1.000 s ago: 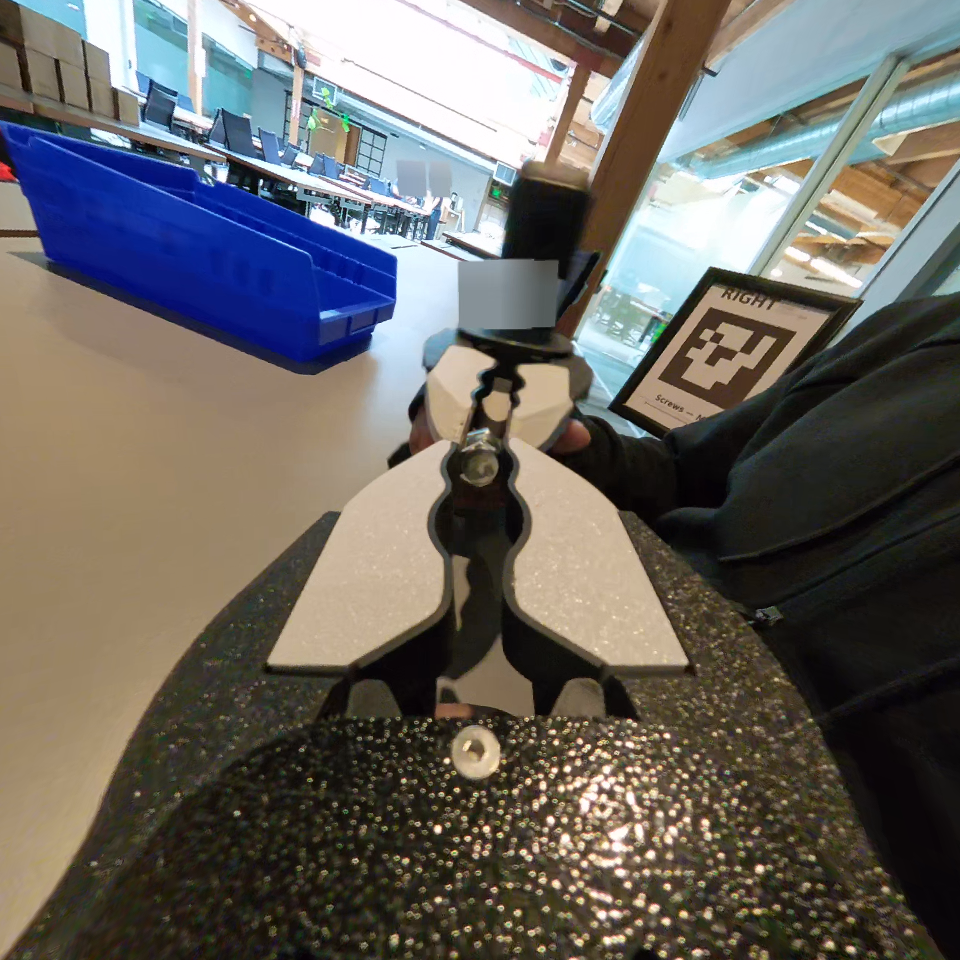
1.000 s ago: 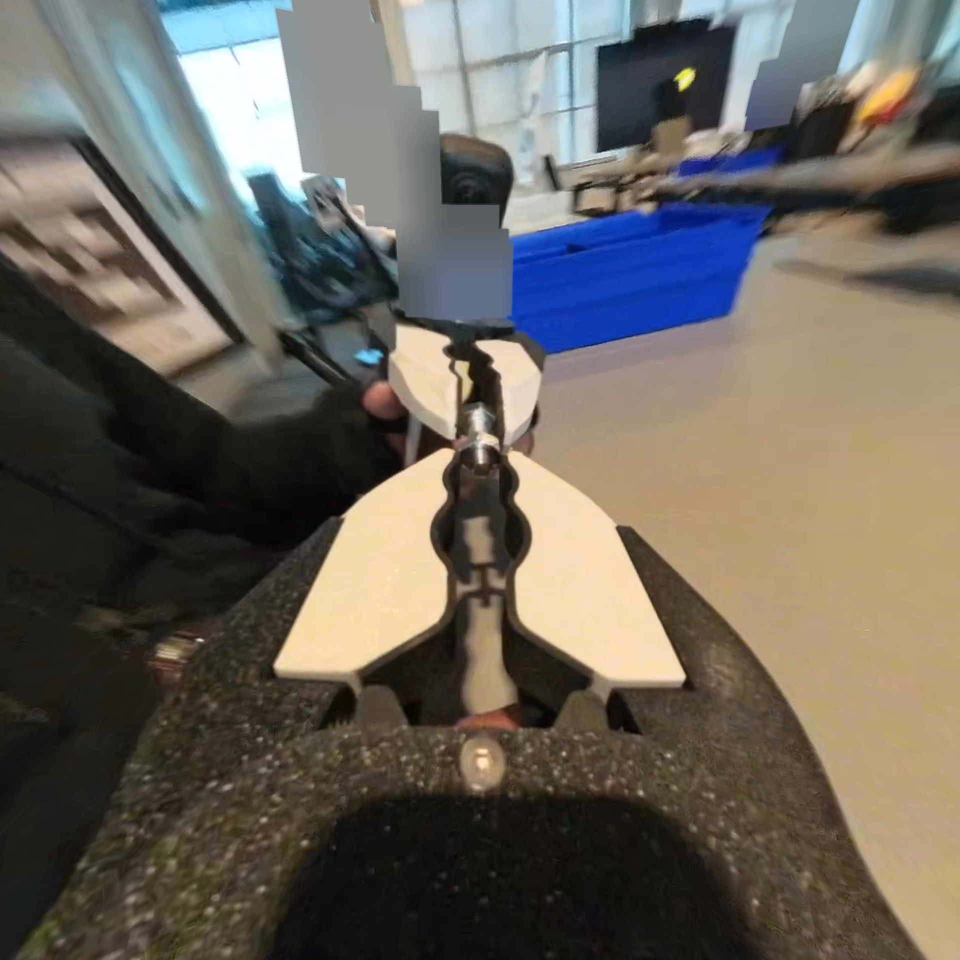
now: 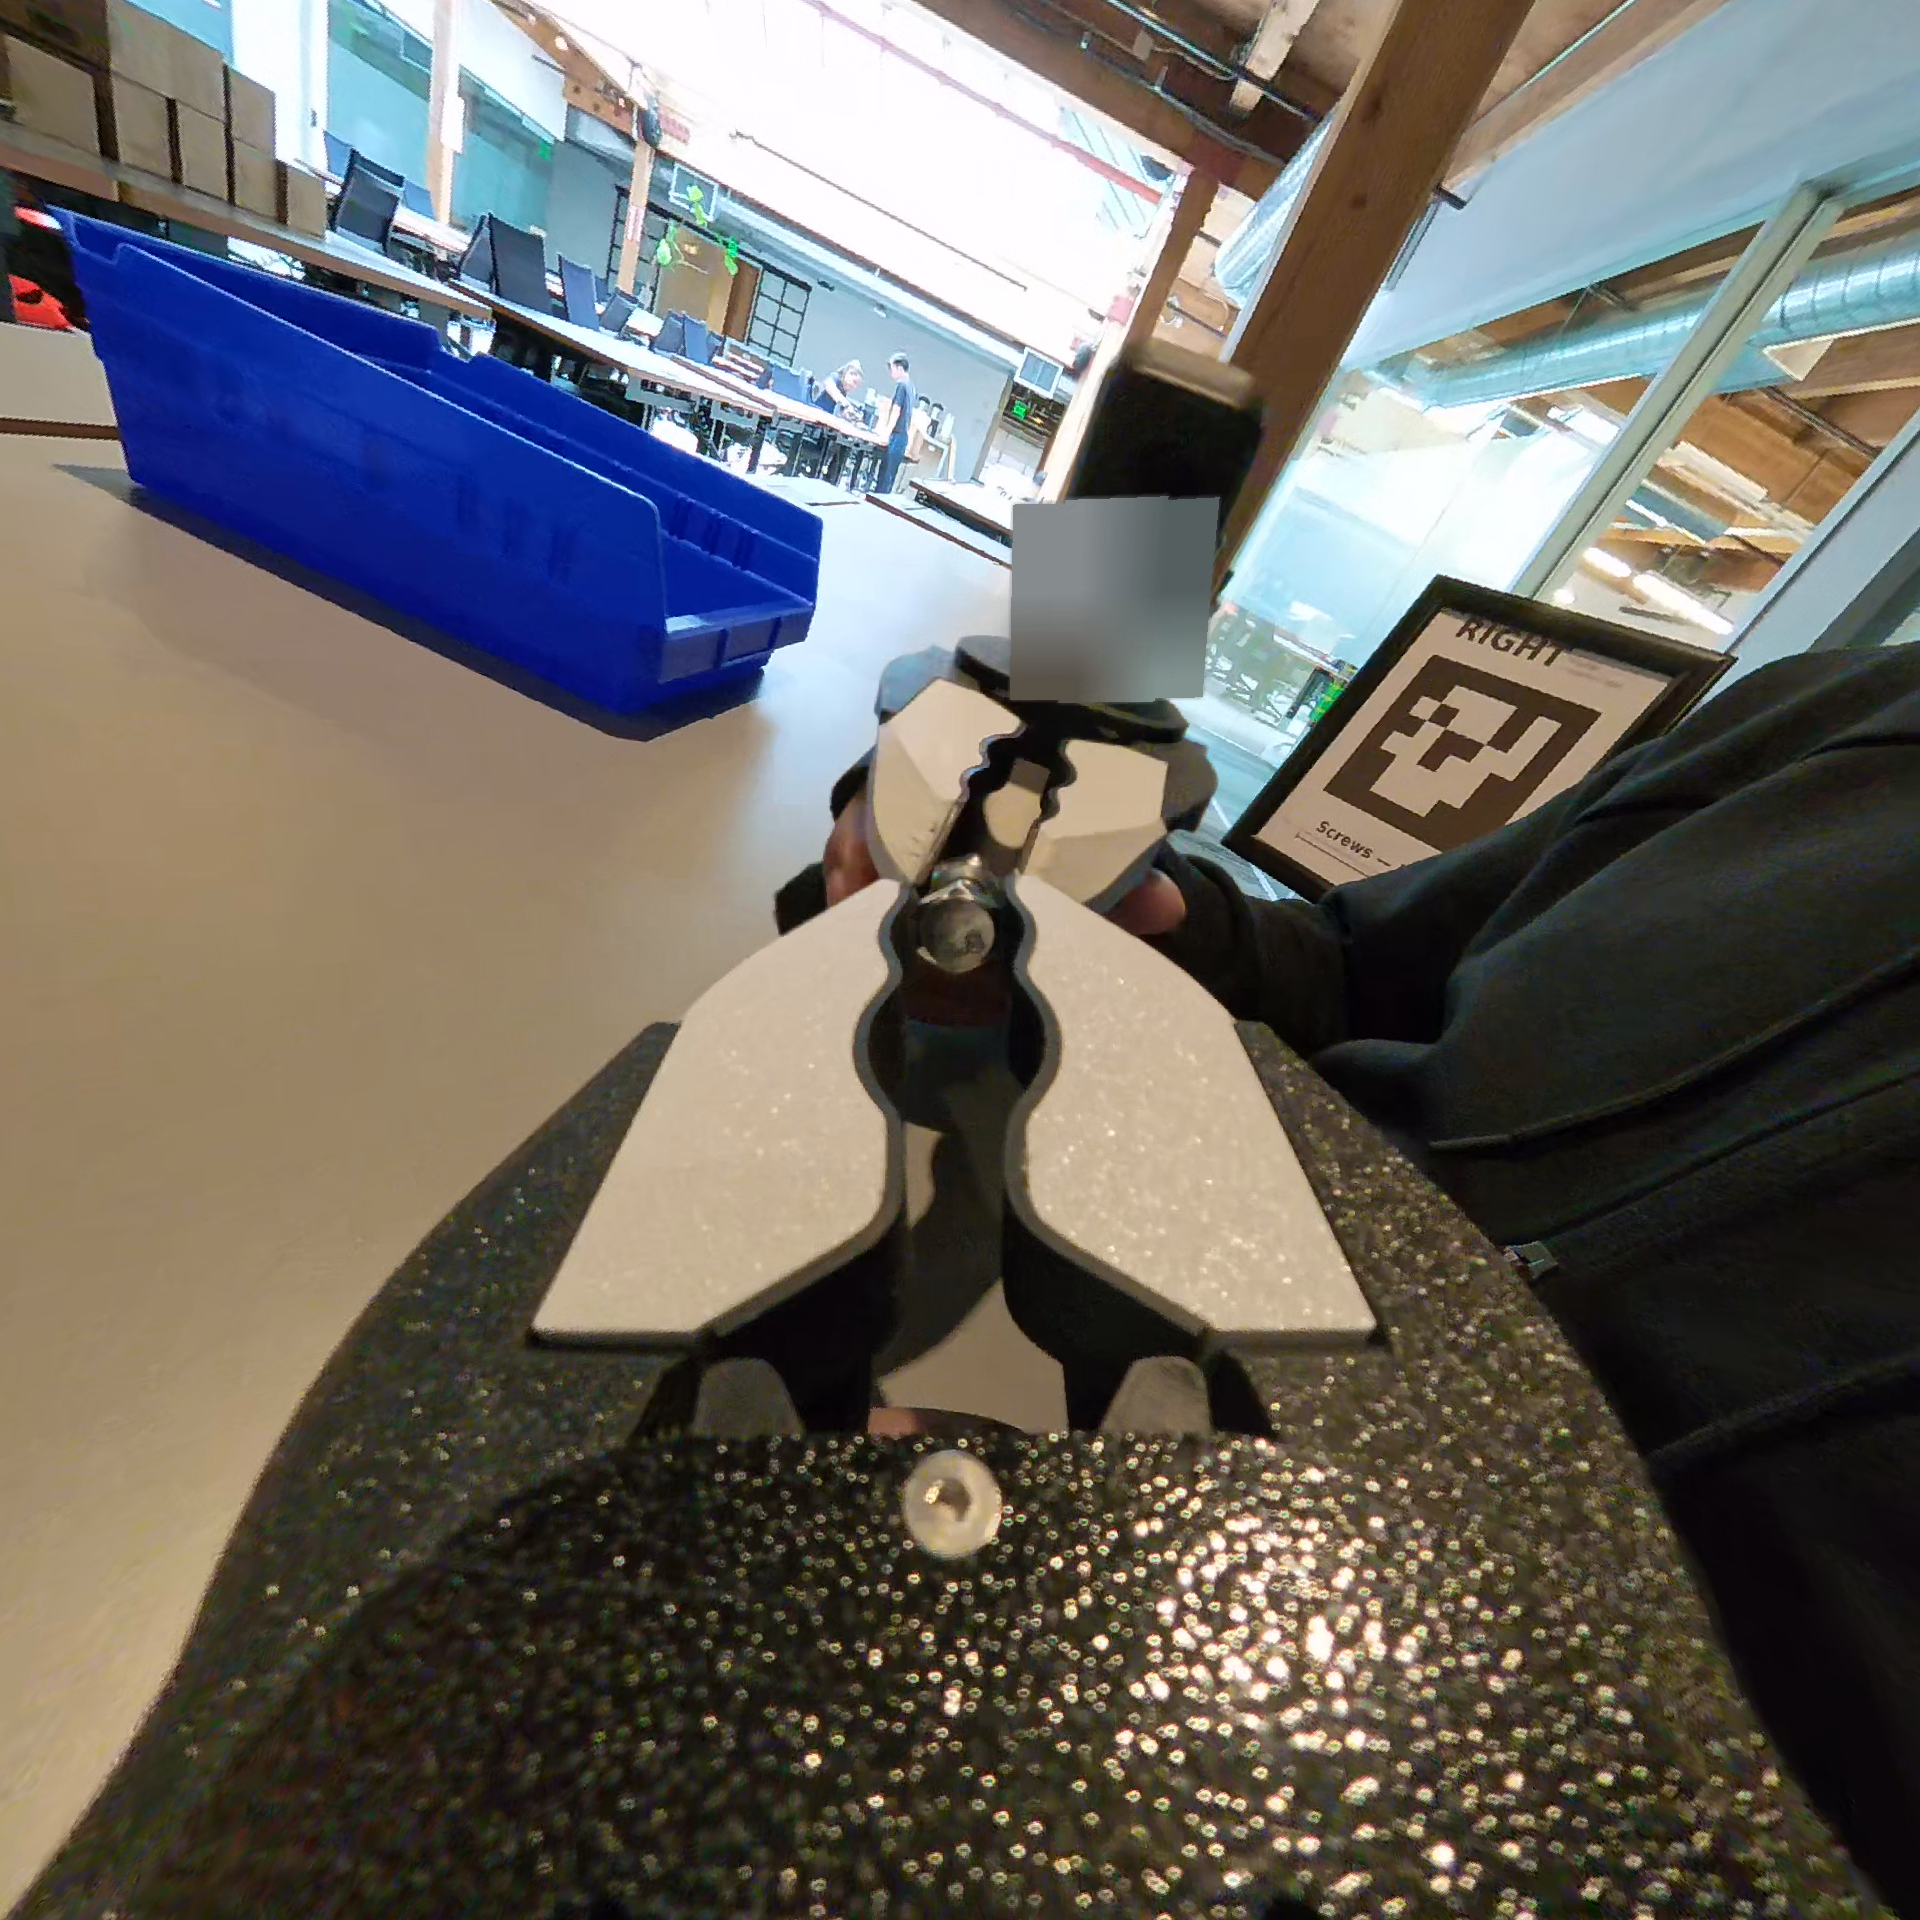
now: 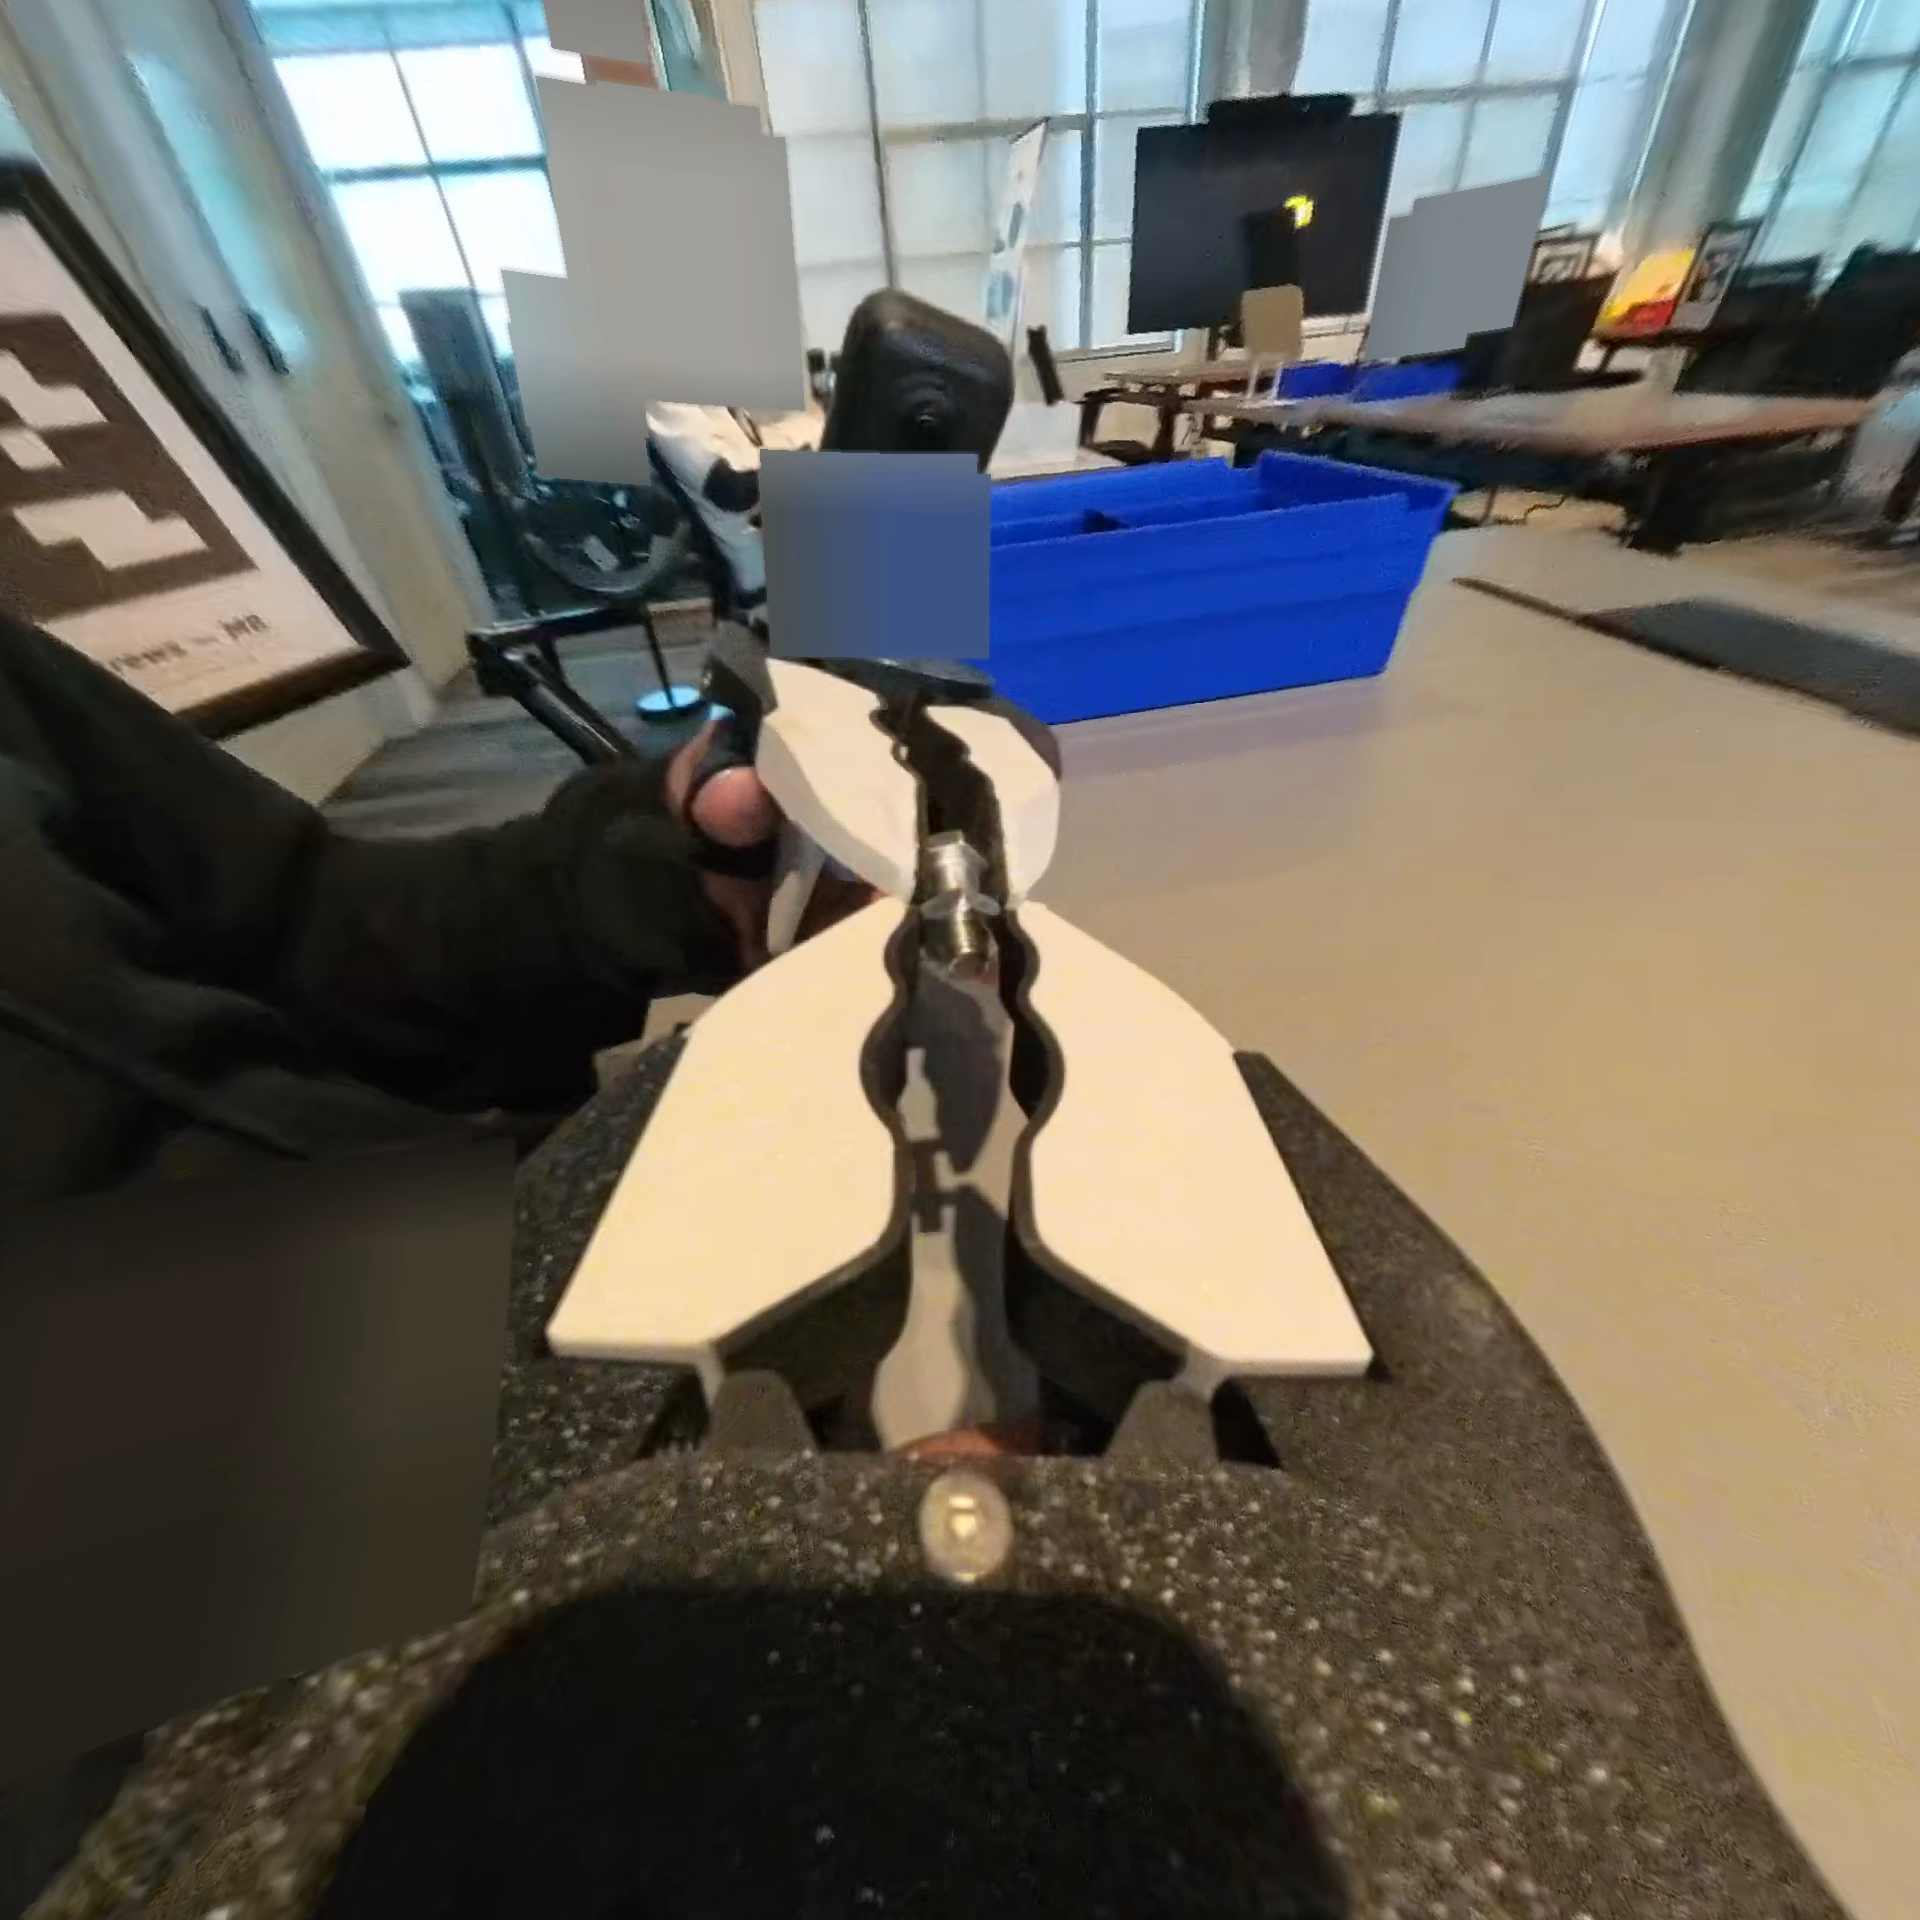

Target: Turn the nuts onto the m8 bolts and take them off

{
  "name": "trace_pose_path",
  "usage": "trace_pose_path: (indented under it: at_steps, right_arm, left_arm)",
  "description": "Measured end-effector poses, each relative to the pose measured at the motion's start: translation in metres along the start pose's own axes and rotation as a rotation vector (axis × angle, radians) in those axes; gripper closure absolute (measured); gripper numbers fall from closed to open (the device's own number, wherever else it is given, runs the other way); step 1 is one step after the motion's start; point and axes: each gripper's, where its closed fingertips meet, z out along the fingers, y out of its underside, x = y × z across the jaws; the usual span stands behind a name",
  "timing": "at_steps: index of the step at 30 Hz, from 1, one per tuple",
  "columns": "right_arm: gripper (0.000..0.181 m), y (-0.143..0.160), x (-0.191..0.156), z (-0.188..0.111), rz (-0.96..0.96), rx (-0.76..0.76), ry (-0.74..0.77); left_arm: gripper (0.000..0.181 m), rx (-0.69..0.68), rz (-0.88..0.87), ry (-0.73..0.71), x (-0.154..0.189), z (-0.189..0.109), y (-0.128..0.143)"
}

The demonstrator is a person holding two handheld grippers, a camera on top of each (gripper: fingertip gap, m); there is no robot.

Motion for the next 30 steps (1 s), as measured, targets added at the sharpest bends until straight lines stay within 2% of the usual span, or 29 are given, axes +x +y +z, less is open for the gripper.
trace_pose_path:
  at_steps: [3,6,9,11,14,16,18,21,23,24,27,30]
  right_arm:
    - [0.167,0.000,-0.001,0.000,0.009,0.007,-0.012]
    - [0.167,-0.003,0.001,-0.002,0.015,0.020,-0.005]
    - [0.167,-0.007,0.010,-0.006,0.015,0.041,0.043]
    - [0.167,-0.007,0.026,-0.011,-0.051,0.022,0.156]
    - [0.167,-0.005,0.066,-0.030,-0.196,-0.071,0.435]
    - [0.167,-0.011,0.096,-0.058,-0.262,-0.132,0.630]
    - [0.167,-0.034,0.125,-0.101,-0.332,-0.142,0.826]
    - [0.167,-0.074,0.174,-0.191,-0.428,-0.175,1.155]
    - [0.167,-0.084,0.210,-0.247,-0.420,-0.210,1.307]
    - [0.167,-0.077,0.231,-0.268,-0.383,-0.240,1.340]
    - [0.167,-0.030,0.277,-0.313,-0.216,-0.364,1.372]
    - [0.167,0.008,0.289,-0.334,-0.153,-0.486,1.375]
  left_arm:
    - [0.167,0.013,-0.004,0.020,0.002,-0.001,-0.002]
    - [0.154,0.102,-0.025,0.020,-0.001,-0.007,-0.013]
    - [0.149,0.175,-0.066,-0.001,-0.009,-0.015,-0.024]
    - [0.149,0.184,-0.070,-0.031,-0.014,-0.016,-0.025]
    - [0.149,0.157,-0.029,-0.119,-0.023,-0.015,-0.022]
    - [0.149,0.141,-0.005,-0.174,-0.030,-0.014,-0.020]
    - [0.150,0.138,-0.008,-0.200,-0.034,-0.015,-0.020]
    - [0.152,0.140,-0.018,-0.212,-0.036,-0.015,-0.020]
    - [0.153,0.138,-0.016,-0.217,-0.037,-0.015,-0.020]
    - [0.153,0.135,-0.015,-0.221,-0.037,-0.014,-0.020]
    - [0.154,0.131,-0.008,-0.227,-0.037,-0.014,-0.019]
    - [0.155,0.132,-0.014,-0.225,-0.038,-0.014,-0.019]
